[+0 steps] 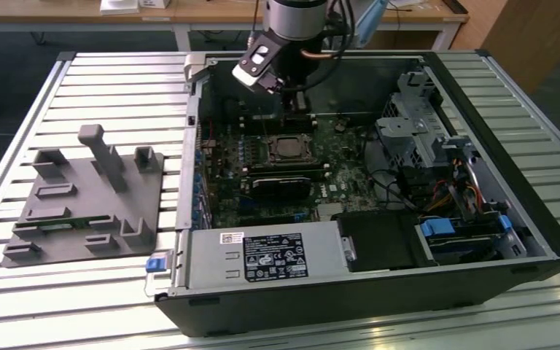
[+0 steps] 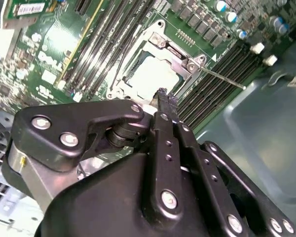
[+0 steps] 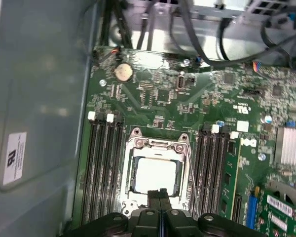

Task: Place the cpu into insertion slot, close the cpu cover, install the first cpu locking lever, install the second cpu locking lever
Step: 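Install the first cpu locking lever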

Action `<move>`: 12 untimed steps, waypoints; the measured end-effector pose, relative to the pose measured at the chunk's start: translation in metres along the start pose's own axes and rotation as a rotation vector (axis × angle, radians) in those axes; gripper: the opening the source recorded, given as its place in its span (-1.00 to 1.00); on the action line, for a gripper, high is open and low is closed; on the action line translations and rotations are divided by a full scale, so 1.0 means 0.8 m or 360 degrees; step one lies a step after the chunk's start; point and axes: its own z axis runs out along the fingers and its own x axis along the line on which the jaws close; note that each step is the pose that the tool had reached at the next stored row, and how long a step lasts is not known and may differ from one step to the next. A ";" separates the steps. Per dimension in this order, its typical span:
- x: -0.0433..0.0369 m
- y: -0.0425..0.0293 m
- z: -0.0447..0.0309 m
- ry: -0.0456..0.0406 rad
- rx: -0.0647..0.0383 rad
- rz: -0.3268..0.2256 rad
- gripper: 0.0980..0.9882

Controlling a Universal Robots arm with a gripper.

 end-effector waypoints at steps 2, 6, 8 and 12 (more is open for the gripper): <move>0.000 0.0000 0.0000 0.0001 0.0001 -0.0057 -0.98; 0.000 0.0000 0.0000 0.0004 0.0003 -0.0173 -0.98; 0.000 0.0000 0.0000 0.0006 0.0004 -0.0232 -0.98; 0.000 0.0000 0.0000 0.0009 0.0006 -0.0346 -0.98</move>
